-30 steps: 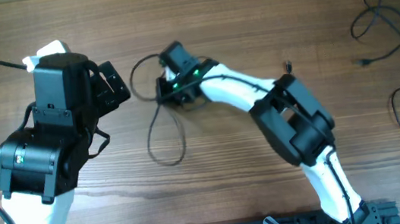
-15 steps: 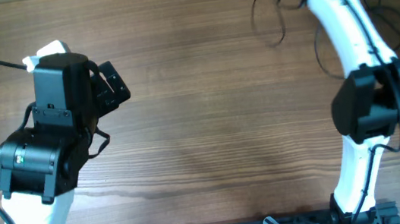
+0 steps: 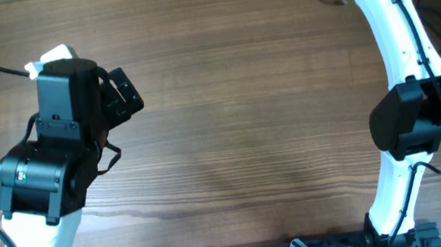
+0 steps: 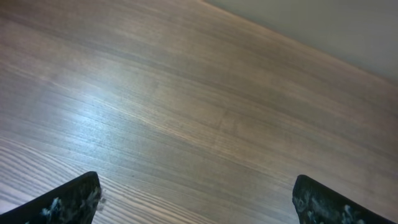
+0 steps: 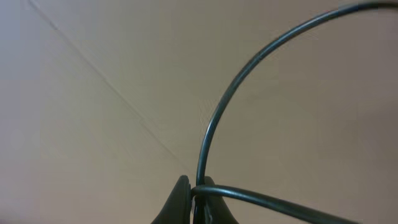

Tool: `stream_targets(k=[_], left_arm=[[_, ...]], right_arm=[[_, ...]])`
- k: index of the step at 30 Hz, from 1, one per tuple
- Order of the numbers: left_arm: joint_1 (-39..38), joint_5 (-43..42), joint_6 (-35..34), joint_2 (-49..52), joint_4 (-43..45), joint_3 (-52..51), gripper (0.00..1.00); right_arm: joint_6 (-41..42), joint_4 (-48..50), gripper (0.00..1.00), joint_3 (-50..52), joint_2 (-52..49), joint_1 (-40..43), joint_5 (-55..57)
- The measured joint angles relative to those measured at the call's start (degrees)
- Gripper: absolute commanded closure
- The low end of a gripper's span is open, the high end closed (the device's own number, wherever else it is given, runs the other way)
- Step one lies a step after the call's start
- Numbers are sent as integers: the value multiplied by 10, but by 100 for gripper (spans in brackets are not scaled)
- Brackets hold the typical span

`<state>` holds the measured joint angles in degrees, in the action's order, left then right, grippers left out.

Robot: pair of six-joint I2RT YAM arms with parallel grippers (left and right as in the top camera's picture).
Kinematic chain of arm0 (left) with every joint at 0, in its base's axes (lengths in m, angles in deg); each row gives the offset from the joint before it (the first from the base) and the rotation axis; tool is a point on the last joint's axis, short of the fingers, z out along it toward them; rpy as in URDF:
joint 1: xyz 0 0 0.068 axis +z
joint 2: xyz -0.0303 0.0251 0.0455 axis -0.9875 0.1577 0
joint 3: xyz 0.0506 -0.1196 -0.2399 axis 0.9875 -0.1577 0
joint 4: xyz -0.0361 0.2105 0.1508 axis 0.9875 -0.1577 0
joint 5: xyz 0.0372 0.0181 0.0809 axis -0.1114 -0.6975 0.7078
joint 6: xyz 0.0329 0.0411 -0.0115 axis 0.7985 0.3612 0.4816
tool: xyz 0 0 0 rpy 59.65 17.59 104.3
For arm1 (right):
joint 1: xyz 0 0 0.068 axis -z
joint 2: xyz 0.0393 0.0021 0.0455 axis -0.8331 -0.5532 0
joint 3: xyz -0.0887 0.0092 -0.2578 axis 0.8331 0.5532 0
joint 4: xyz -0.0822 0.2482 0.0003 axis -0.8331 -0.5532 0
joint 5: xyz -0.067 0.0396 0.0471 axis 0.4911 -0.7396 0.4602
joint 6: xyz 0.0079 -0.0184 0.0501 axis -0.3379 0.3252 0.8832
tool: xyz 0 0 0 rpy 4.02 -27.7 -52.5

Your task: Untangle cables

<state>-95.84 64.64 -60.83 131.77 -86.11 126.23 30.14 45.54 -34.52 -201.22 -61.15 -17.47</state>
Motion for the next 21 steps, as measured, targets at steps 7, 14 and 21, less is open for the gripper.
stream_targets(k=[7, 14, 21], left_arm=[[0, 0, 0, 0, 0, 0, 0], [0, 0, 0, 0, 1, 0, 0], [0, 0, 0, 0, 0, 0, 0]], right_arm=[[1, -90, 95, 0, 0, 0, 29], [-82, -227, 95, 0, 0, 2, 141], [-113, -306, 94, 0, -22, 8, 202]])
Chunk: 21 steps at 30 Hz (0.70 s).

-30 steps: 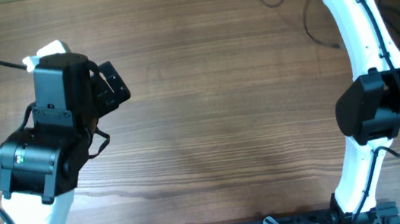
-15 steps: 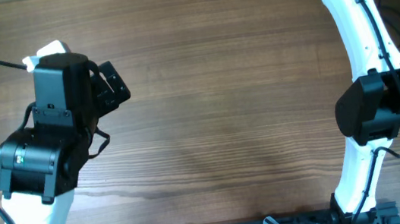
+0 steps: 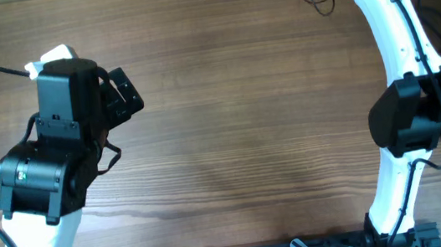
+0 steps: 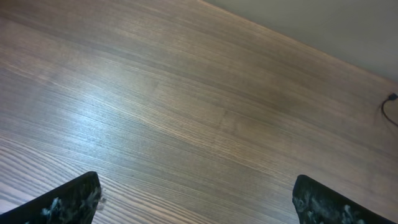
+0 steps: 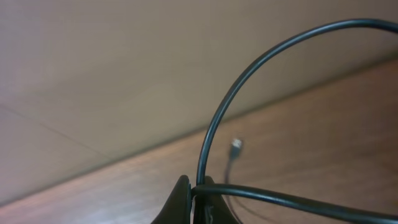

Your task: Untangle cables

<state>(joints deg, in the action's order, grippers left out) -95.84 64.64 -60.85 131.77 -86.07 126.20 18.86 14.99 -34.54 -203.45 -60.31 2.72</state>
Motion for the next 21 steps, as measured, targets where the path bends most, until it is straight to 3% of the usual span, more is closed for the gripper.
stream_targets(k=[2, 4, 6, 8, 9, 21], left_arm=[[0, 0, 0, 0, 0, 0, 0], [0, 0, 0, 0, 0, 0, 0], [0, 0, 0, 0, 0, 0, 0], [0, 0, 0, 0, 0, 0, 0], [0, 0, 0, 0, 0, 0, 0], [0, 0, 0, 0, 0, 0, 0]], right_arm=[[-2, -14, 91, 0, -17, 4, 3], [-3, -28, 75, 0, -37, 7, 3], [-6, -48, 51, 0, -51, 8, 3], [-9, -63, 11, 0, -57, 8, 2], [-8, -68, 1, 0, -58, 8, 2], [-37, -144, 0, 0, -59, 8, -70]])
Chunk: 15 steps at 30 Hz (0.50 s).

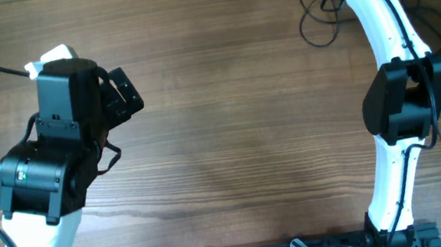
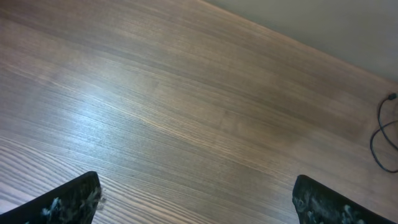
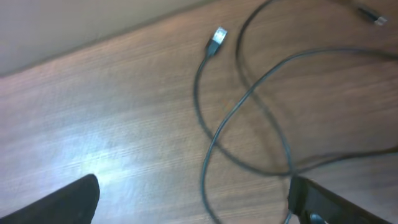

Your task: Untangle cables

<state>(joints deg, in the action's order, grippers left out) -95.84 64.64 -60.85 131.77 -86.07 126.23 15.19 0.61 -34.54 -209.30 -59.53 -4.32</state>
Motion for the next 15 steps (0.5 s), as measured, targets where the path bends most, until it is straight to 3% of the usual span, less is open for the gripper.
stream_targets(k=[7, 15], left_arm=[[0, 0, 0, 0, 0, 0, 0], [0, 0, 0, 0, 0, 0, 0]], right_arm=[[-5, -76, 0, 0, 16, 0, -26], [-10, -210, 0, 0, 178, 0, -30]])
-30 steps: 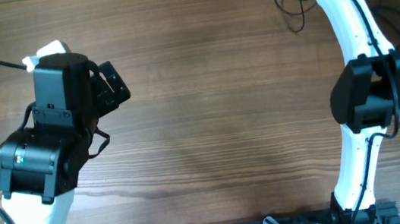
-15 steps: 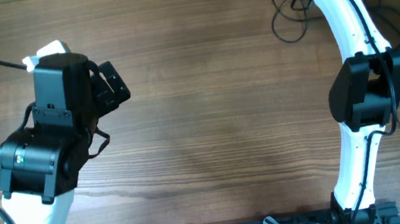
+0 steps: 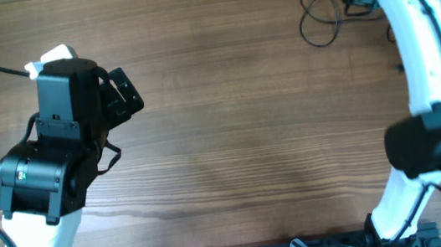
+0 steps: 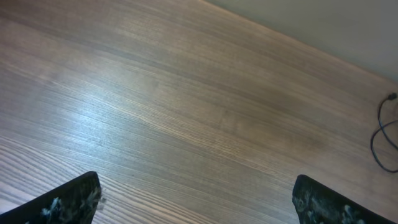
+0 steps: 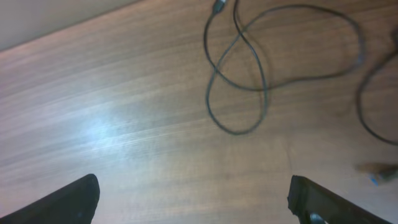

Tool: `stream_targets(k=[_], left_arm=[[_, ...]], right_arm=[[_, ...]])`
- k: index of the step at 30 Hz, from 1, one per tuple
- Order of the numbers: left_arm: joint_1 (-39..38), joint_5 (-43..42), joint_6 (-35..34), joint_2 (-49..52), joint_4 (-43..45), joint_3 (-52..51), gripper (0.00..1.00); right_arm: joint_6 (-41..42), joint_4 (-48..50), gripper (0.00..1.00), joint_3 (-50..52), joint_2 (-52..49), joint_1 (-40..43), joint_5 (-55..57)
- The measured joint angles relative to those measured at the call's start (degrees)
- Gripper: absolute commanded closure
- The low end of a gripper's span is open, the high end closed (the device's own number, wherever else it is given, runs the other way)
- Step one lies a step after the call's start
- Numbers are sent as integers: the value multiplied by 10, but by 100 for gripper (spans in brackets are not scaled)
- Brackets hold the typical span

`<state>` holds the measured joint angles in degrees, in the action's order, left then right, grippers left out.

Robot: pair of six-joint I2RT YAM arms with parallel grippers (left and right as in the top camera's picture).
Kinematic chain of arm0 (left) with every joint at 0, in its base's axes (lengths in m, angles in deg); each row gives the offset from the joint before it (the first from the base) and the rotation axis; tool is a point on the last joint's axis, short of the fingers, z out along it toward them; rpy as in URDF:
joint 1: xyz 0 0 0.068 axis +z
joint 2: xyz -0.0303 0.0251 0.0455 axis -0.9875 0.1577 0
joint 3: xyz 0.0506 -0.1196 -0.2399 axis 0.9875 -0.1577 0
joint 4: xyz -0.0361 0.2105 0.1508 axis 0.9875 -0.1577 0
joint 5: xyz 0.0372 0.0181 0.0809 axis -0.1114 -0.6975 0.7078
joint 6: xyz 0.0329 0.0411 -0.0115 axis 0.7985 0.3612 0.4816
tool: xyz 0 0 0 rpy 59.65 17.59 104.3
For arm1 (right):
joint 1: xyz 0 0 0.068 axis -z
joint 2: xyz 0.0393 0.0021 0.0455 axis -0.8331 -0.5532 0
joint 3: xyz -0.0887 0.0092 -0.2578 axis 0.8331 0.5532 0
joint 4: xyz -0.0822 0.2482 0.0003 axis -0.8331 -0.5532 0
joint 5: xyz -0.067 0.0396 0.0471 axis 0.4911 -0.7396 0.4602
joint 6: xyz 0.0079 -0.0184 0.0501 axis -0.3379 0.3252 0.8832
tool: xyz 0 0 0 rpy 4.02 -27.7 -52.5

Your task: Untangle cables

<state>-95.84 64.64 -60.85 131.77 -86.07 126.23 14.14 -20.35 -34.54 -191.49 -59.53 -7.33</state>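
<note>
A thin black cable (image 5: 245,68) lies in crossed loops on the wooden table (image 3: 229,122) at the far right, its plug (image 5: 219,7) toward the back edge. In the overhead view the same cable (image 3: 314,21) sits just below my right gripper. My right gripper (image 5: 196,208) is open and empty, back from the loops. My left gripper (image 4: 196,208) is open over bare wood at the left (image 3: 121,92), with an end of the cable (image 4: 380,134) showing at that view's right edge.
A second dark cable (image 5: 376,115) with a blue-tipped end (image 5: 373,180) lies right of the loops. A white tag (image 3: 56,54) pokes out behind the left arm. The table's far edge (image 4: 292,43) runs close behind the cables.
My right gripper, open both times, has drawn back from the cable, so the whole loop shows now. In the overhead view the right arm has swung to the right. The left arm is unchanged.
My right gripper was shut on the black cable, held up beyond the table's far edge. Then it was still shut on the cable, with the table edge in view. Then it was open with the cable lying on the wood, and now it is farther from it.
</note>
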Motion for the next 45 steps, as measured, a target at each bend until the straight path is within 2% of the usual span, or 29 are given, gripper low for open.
stream_targets(k=[10, 13, 22, 33, 45], left_arm=[[0, 0, 0, 0, 0, 0, 0], [0, 0, 0, 0, 0, 0, 0], [0, 0, 0, 0, 0, 0, 0], [0, 0, 0, 0, 0, 0, 0], [0, 0, 0, 0, 0, 0, 0]], right_arm=[[0, -207, 0, 0, 97, 0, 0], [0, -230, 0, 0, 106, 0, 0], [0, -227, 0, 0, 107, 0, 0], [0, -144, 0, 0, 107, 0, 0], [0, -139, 0, 0, 107, 0, 0]])
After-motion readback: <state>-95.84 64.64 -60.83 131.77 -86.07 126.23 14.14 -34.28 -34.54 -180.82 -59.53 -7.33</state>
